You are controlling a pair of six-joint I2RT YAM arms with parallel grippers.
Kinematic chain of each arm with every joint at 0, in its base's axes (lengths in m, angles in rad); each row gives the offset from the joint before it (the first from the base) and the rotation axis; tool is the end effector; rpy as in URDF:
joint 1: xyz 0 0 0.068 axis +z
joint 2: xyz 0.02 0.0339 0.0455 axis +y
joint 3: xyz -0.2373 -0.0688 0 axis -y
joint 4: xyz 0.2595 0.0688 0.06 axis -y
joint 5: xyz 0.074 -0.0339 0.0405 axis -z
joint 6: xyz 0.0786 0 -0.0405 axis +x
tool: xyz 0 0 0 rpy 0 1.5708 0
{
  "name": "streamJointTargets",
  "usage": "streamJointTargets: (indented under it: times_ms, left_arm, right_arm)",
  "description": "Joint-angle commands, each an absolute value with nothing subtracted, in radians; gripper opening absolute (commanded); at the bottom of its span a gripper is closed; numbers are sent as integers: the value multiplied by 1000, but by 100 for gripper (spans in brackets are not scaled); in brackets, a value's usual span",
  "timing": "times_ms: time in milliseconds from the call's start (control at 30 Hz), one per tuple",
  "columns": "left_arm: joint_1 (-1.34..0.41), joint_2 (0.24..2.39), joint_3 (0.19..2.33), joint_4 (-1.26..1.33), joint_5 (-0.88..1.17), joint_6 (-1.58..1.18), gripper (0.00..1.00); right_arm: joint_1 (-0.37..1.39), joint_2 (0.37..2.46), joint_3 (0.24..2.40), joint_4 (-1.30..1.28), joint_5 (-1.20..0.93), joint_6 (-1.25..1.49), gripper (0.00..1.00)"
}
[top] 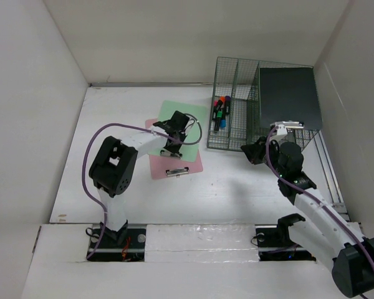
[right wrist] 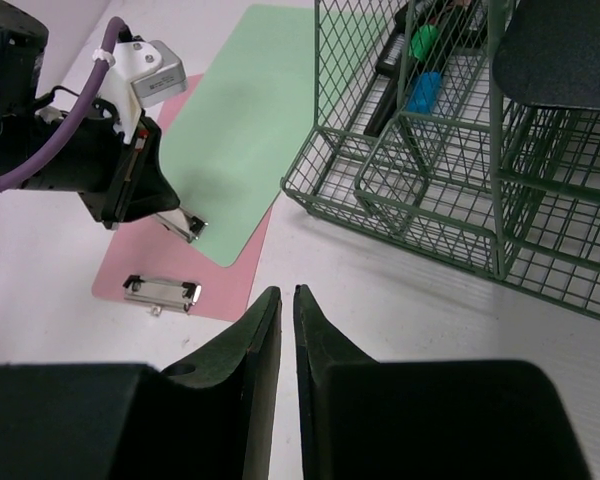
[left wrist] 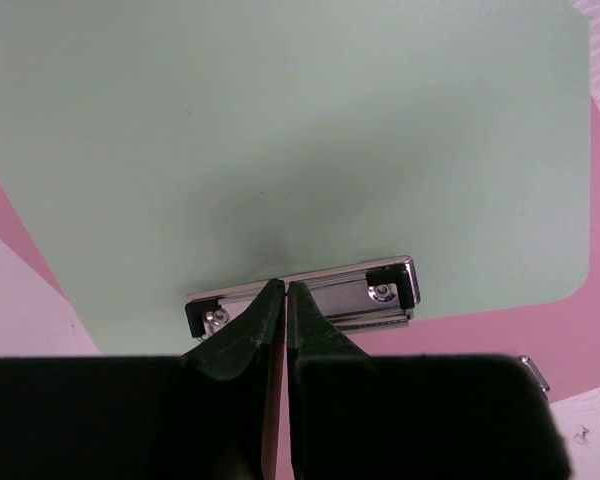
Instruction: Organize the desk
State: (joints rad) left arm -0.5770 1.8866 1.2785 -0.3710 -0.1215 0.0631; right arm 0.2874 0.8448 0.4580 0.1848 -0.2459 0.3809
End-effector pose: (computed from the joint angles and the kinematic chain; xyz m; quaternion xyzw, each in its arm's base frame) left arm 0.3620 -0.2243 0.1139 0.2836 0.9119 -0.0178 0.2962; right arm 0.2560 0.0956 0.2185 -0.0415 0.7717 0.2955 0.5616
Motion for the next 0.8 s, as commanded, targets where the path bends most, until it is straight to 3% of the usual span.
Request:
streamJointTargets:
  times_ms: [0, 200, 533, 700, 767]
  left_arm:
    - [-584, 1911, 1232, -499, -129, 11, 0]
    - [-584, 1916, 1195, -544, -167, -107, 0]
    - [-549, 1830, 1189, -493, -22, -233, 0]
    - [-549, 1643, 1192, -422, 32, -271, 0]
    - [-549, 1542, 1198, -408, 17, -287, 5]
  right_arm:
    - [281, 831, 463, 216, -236, 368, 16]
    - [333, 856, 475, 222, -221, 353, 16]
    - [581, 1028, 567, 210, -95, 291, 20]
    - [693, 1136, 623, 227, -31, 281, 22]
    - [703, 1183, 640, 229, -26, 279, 22]
